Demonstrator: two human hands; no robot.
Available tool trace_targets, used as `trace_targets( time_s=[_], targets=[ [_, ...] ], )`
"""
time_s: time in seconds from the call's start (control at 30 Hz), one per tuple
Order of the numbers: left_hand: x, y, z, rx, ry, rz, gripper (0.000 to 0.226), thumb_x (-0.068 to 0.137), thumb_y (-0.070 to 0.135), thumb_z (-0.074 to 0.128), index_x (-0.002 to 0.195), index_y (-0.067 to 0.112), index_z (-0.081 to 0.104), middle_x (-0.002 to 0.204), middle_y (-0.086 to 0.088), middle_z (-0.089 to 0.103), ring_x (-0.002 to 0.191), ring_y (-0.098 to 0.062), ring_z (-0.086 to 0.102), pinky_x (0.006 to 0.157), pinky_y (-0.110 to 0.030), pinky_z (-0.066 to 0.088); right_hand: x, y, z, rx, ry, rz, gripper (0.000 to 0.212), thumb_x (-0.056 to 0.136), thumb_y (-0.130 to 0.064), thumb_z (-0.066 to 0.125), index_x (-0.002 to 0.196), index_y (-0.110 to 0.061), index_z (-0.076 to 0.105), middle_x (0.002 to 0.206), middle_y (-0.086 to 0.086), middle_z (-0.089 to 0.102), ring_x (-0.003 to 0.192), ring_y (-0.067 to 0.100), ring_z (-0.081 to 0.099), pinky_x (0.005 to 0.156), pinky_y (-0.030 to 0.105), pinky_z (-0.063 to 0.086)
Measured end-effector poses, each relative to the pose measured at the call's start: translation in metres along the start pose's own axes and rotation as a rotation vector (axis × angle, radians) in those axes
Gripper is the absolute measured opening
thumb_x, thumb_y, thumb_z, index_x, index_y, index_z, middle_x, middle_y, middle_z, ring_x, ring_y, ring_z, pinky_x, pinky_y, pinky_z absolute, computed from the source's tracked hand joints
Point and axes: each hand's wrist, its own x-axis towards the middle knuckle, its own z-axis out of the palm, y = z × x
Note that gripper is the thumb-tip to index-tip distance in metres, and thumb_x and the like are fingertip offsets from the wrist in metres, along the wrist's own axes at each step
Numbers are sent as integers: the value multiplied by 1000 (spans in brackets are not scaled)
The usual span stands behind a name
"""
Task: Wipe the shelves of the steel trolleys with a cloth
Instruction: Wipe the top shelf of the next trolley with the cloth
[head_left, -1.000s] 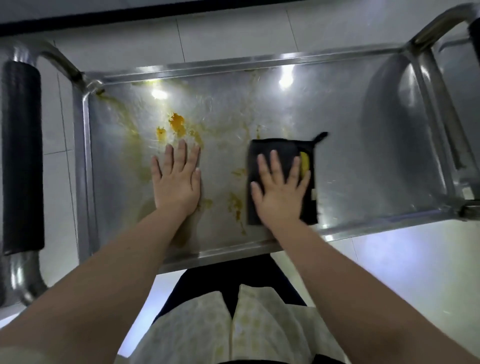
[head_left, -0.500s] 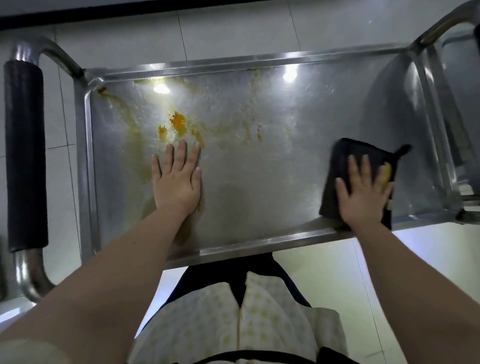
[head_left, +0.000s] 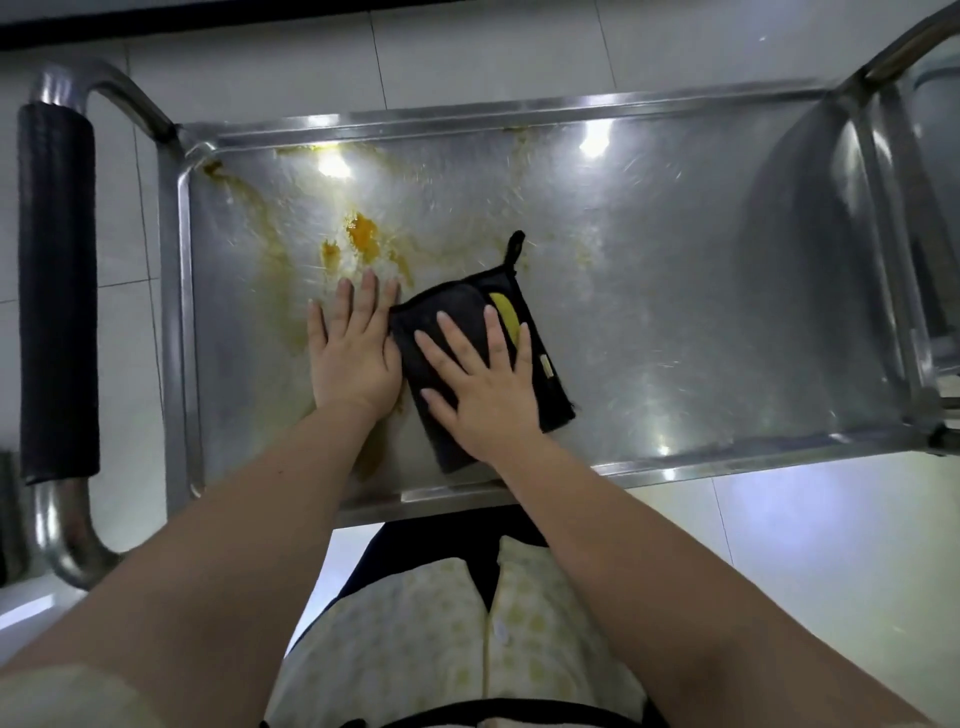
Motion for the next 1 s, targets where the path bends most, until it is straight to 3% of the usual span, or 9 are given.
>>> trace_targets(
  time_s=[0.07, 0.13, 0.33, 0.5, 0.6, 0.7, 0.8, 0.9, 1.0],
  targets=[
    [1, 0, -2, -5, -5, 0, 58, 98, 39, 14, 154, 37, 2, 163, 8, 0, 150, -18, -3, 119, -47, -9, 2, 25, -4, 8, 23, 14, 60, 96, -62, 31, 153, -43, 22, 162, -12, 16, 150, 33, 6, 116, 62, 6],
    [2, 2, -2, -7, -4, 0, 57, 99, 41, 12, 154, 37, 2, 163, 8, -1, 150, -18, -3, 119, -47, -8, 2, 67, -9, 21, 46, 143, 60, 95, -61, 31, 152, -46, 20, 162, -14, 16, 150, 31, 7, 117, 60, 5],
    [0, 5, 2, -2, 19, 15, 55, 100, 42, 9, 154, 37, -3, 163, 7, -2, 150, -18, -5, 119, -49, -9, -24, 201, -26, 124, 59, 816, 63, 92, -64, 17, 153, -47, 9, 164, -12, 6, 150, 35, 1, 117, 60, 0],
    [0, 9, 1, 13, 20, 8, 56, 99, 42, 8, 154, 35, -1, 164, 7, 0, 150, -21, -2, 118, -48, -12, -8, 188, -23, 162, 81, 1048, 60, 96, -59, 12, 154, -44, 2, 164, -14, -2, 149, 36, -5, 116, 61, -3],
    [0, 7, 1, 22, 21, 12, 56, 100, 42, 8, 155, 34, -2, 164, 6, -1, 150, -22, -2, 118, -48, -10, 23, 141, -20, 152, 85, 955, 61, 96, -57, 15, 154, -43, 0, 164, -15, -3, 149, 38, -5, 114, 64, -3],
    [1, 4, 0, 28, 14, 12, 57, 100, 41, 8, 155, 33, -2, 163, 5, -1, 150, -22, -2, 119, -49, -9, 58, 69, -18, 86, 45, 604, 62, 95, -56, 16, 154, -41, 2, 164, -12, 0, 148, 40, -4, 113, 64, -5],
    [2, 0, -3, 18, -1, 14, 57, 101, 41, 11, 156, 30, 1, 164, 4, -1, 150, -21, -2, 119, -48, -9, 73, 3, -12, 49, 30, 223, 61, 96, -55, 19, 155, -38, 16, 163, -9, 12, 149, 40, 4, 114, 65, 0],
    [3, -4, -8, -50, -40, 26, 59, 101, 43, 13, 156, 28, 1, 163, 4, -2, 150, -18, -7, 119, -46, -11, 74, -5, -8, 46, 53, 144, 59, 98, -54, 27, 155, -37, 19, 163, -7, 15, 149, 38, 7, 114, 64, 7],
    [14, -13, -15, -110, -55, 1, 63, 97, 50, 13, 155, 31, -4, 163, 4, -7, 148, -17, -15, 114, -44, -21, 74, 3, -7, 40, 79, 150, 60, 99, -55, 30, 155, -38, 17, 164, -6, 13, 149, 37, 5, 115, 64, 4]
  ],
)
